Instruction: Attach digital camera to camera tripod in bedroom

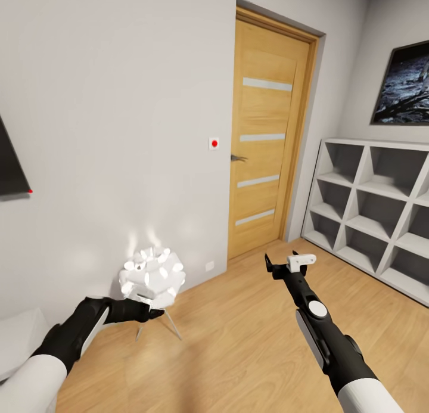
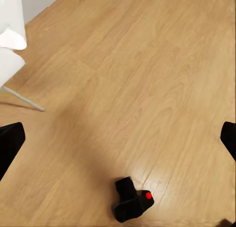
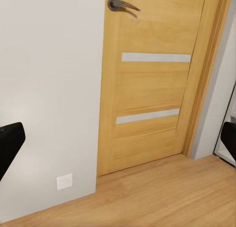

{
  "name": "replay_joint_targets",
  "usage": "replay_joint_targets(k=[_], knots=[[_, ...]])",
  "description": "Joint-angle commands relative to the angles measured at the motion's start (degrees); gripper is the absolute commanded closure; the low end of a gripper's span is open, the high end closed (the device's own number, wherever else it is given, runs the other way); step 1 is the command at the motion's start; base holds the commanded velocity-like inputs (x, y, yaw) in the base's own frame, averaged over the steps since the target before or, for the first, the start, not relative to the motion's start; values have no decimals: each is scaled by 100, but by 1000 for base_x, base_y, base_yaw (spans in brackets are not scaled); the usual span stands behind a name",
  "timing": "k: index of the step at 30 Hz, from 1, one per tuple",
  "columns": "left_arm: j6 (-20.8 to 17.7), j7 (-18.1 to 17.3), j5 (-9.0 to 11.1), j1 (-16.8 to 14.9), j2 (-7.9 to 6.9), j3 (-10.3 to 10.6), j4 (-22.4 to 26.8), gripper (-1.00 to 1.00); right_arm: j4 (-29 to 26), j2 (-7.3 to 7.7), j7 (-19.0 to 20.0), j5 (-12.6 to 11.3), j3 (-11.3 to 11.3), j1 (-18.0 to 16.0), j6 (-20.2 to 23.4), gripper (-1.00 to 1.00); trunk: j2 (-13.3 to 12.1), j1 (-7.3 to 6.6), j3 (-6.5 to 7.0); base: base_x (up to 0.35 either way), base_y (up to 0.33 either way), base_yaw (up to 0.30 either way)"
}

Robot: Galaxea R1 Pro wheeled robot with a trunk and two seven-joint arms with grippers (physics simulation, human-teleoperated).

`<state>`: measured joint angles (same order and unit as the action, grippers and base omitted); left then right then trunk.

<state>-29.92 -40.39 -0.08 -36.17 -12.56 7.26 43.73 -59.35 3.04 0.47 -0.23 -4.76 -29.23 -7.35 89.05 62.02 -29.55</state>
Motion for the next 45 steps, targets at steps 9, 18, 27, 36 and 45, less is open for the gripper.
replay_joint_targets(k=[9,18,27,36,45], knots=[[162,-403,-8,-4,-25,616,108,-100,10,4,6,-3,-25,-4,-47,-100,366,198,-168,0,0,0],[177,-455,-9,-4,19,1559,771,-100,11,4,8,-3,-29,-4,-46,-100,727,396,-330,0,0,0],[255,-420,0,-4,-58,2216,463,-100,33,-1,-1,-3,-79,-4,-47,-100,1088,593,-491,0,0,0],[1177,-216,1,-4,-64,2257,-265,-100,62,-20,-164,-3,-427,-4,-66,-100,1449,791,-653,0,0,0],[2483,392,7,-4,-53,2222,-787,-100,77,-70,-813,-35,-436,-4,-250,-100,1810,989,-815,0,0,0]])
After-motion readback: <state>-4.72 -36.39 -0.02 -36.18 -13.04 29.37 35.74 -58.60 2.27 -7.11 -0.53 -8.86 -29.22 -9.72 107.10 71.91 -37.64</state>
